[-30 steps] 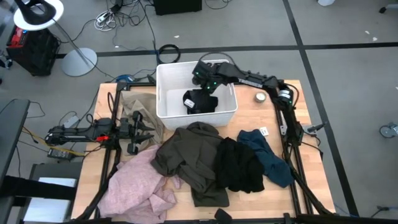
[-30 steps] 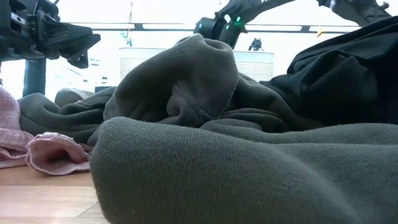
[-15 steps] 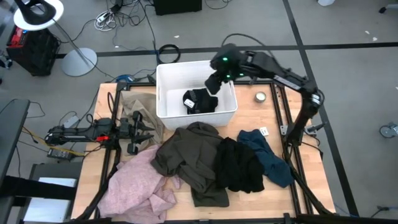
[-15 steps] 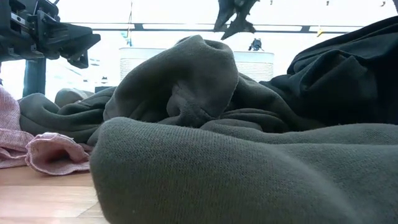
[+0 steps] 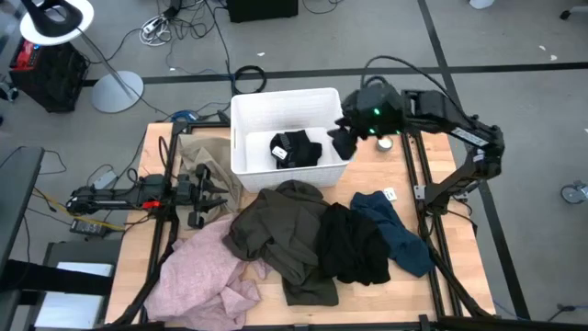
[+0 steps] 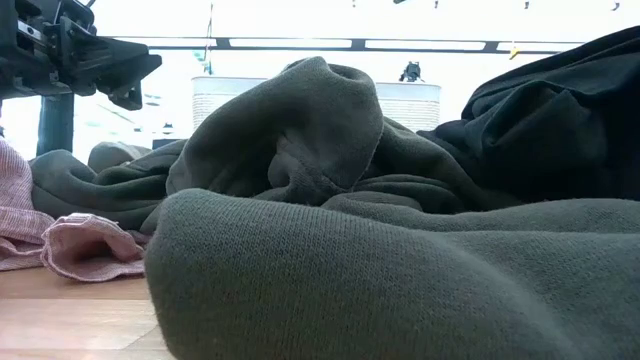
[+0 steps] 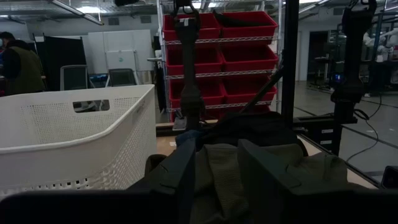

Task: Sort clothes
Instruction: Put the blue shirt into the laundry bin

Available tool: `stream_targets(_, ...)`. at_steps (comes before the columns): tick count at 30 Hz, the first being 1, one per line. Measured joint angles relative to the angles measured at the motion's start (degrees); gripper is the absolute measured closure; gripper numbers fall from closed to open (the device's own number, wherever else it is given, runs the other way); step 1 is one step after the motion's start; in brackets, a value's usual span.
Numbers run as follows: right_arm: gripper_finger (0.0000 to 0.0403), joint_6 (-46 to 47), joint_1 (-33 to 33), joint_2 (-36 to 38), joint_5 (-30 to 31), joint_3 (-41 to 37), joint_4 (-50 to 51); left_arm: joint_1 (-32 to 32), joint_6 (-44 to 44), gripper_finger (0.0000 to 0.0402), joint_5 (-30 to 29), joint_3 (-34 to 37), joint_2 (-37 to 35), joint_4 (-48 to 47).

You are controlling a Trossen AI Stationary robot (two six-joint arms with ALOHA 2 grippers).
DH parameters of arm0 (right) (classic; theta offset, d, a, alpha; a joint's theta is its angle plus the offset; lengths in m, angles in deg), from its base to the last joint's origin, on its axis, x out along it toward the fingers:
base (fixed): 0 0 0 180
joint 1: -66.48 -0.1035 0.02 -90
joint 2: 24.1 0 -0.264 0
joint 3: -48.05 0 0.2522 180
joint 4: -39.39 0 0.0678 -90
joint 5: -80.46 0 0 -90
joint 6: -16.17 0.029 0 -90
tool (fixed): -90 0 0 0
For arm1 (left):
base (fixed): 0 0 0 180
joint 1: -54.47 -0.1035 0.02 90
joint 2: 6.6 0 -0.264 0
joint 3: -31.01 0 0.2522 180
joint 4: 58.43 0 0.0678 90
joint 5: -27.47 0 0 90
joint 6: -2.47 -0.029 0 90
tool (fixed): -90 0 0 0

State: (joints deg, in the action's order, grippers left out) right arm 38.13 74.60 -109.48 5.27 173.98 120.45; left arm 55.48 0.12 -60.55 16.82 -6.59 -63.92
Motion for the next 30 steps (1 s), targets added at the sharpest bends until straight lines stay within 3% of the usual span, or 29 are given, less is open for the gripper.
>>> stream_targets(7, 0.0206, 7.99, -7.07, 5.67, 4.53, -8.15, 0.18, 0.00, 0.00, 0.0276, 0.00, 0.01, -0.01, 0.00)
stream_targets(20, 0.0206, 18.37, -21.38, 12.91, 4.70, -23.05, 0.75, -0.01, 0.02, 0.0276, 0.00, 0.01, 0.00, 0.00)
stream_targets(24, 0.0206, 20.76, -25.13, 12.95, 4.64, -24.90, 5.83, 0.00, 0.02, 0.0276, 0.00, 0.00, 0.00, 0.00)
stream_targets(30, 0.0206, 27.46, -29.57, 12.98, 1.80, -27.58, 21.01, 0.00, 0.02, 0.0276, 0.00, 0.00, -0.01, 0.00)
